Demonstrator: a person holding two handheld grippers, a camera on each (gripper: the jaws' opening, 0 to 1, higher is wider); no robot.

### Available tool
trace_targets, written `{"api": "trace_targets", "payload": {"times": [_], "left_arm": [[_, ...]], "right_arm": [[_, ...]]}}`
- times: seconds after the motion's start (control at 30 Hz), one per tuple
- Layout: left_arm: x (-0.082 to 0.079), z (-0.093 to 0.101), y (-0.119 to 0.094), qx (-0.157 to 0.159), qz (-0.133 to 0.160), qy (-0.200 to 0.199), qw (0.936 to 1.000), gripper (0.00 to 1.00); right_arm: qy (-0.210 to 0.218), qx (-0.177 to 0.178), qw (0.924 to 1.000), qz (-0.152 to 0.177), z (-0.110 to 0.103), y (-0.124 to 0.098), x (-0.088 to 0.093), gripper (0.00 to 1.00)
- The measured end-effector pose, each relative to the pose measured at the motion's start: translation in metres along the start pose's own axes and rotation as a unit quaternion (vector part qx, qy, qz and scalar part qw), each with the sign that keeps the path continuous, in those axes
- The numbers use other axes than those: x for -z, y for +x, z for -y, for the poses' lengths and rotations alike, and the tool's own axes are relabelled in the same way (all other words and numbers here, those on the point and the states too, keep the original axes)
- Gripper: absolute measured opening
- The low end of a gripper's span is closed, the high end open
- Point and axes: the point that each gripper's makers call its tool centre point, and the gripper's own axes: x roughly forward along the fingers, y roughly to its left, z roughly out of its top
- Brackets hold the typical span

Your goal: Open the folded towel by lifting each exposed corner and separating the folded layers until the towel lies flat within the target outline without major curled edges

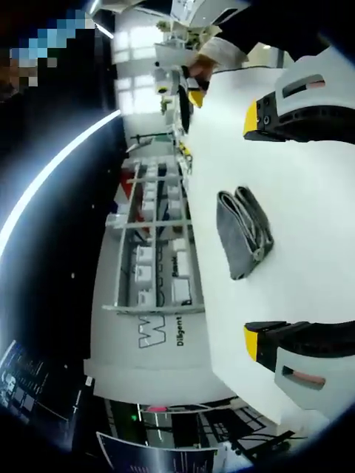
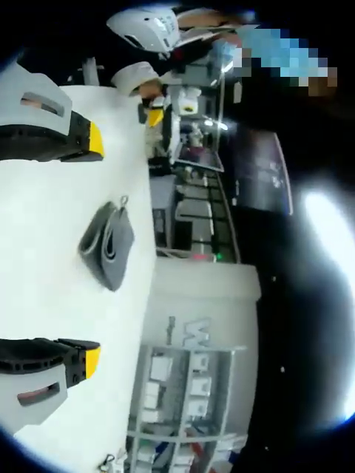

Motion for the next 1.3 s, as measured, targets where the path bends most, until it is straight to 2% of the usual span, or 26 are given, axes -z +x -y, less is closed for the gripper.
{"api": "trace_targets", "payload": {"times": [0.1, 0.33, 0.57, 0.7, 0.83, 0.97, 1.2, 1.3], "left_arm": [[-0.002, -0.001, 0.000, -0.003, 0.002, -0.001, 1.0000, 1.00], [0.001, -0.003, 0.002, -0.008, 0.001, -0.007, 0.9999, 1.00], [0.001, -0.002, 0.010, -0.003, -0.001, -0.001, 1.0000, 1.00], [-0.007, -0.002, 0.013, 0.007, 0.025, 0.001, 0.9997, 1.00], [-0.007, -0.002, 0.020, 0.019, 0.028, -0.017, 0.9993, 1.00], [-0.005, -0.008, 0.025, 0.021, 0.021, -0.019, 0.9994, 1.00], [-0.013, -0.020, 0.029, 0.021, 0.022, -0.016, 0.9994, 1.00], [-0.007, -0.023, 0.032, 0.023, -0.005, -0.001, 0.9997, 0.99]], "right_arm": [[0.014, -0.010, 0.9999, 0.000, -0.002, -0.001, 0.000, 0.99], [0.021, 0.000, 0.9998, 0.004, 0.004, -0.004, 0.002, 0.99], [0.004, 0.013, 0.9998, 0.012, 0.011, -0.003, 0.001, 0.99], [-0.006, 0.023, 0.9995, 0.022, 0.020, -0.004, -0.004, 0.99], [-0.008, 0.021, 0.9996, 0.017, 0.023, 0.001, -0.003, 0.99], [-0.031, 0.017, 0.9994, -0.004, 0.024, 0.008, 0.000, 0.99], [-0.017, -0.006, 0.9998, -0.001, 0.027, 0.014, -0.002, 0.99], [-0.006, -0.011, 0.9999, -0.001, 0.032, 0.017, -0.005, 0.99]]}}
